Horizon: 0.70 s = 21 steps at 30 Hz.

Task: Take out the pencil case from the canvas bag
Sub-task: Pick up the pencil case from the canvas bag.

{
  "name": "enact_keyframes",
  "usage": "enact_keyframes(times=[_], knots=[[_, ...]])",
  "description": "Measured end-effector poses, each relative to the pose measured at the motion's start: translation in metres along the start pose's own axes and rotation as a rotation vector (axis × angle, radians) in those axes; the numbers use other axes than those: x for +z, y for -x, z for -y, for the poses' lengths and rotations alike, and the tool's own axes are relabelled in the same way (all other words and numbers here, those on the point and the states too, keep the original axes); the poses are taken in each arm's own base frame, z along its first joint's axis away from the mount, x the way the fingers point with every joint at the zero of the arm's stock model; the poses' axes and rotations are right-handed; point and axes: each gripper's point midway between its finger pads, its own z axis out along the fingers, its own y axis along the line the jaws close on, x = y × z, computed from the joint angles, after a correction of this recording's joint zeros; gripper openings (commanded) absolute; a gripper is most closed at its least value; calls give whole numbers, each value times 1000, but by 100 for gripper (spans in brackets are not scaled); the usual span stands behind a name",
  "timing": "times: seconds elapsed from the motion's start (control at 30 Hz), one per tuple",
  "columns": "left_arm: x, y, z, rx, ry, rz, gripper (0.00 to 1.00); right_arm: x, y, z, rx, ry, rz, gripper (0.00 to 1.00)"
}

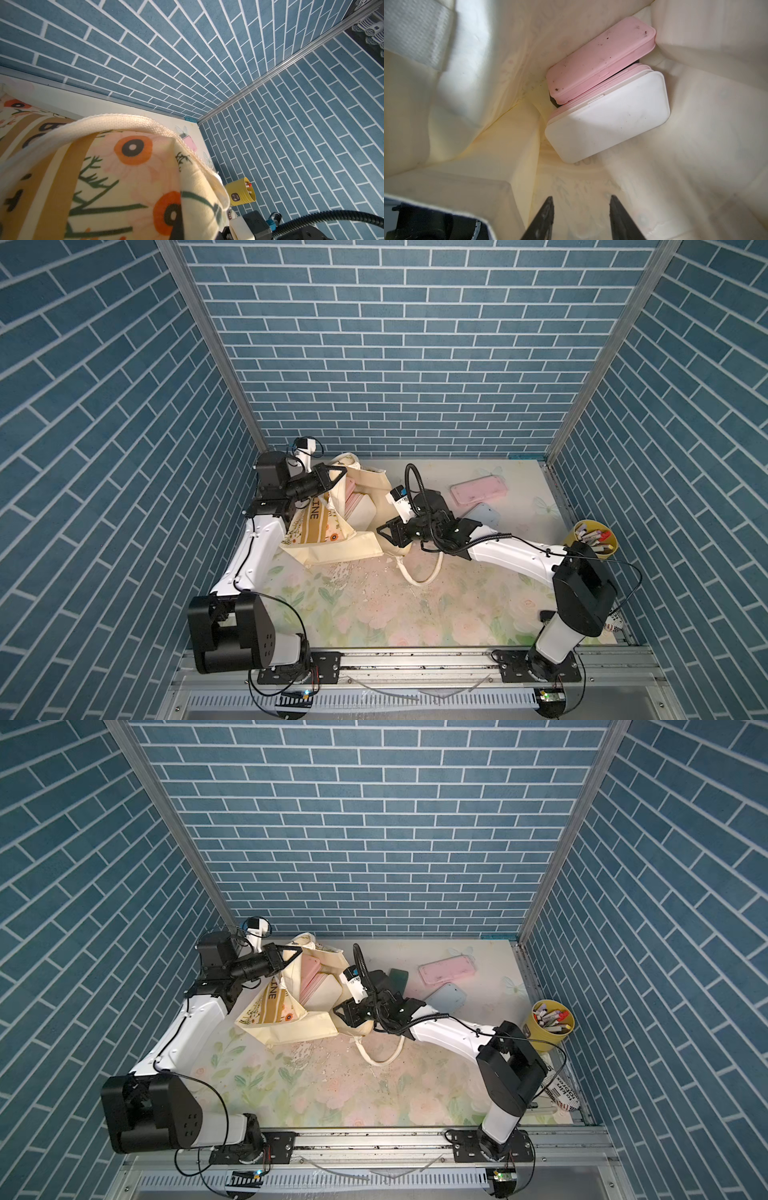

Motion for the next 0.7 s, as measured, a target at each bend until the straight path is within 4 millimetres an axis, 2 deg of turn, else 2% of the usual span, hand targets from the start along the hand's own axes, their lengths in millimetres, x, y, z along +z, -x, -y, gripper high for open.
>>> enact_keyframes(times=[0.27,0.7], knots=[[0,0,1,2,-6,-3,0,13,-12,13,72,-37,-23,44],[-1,-9,10,25,-64,-49,0,9,12,56,281,-271,147,47]])
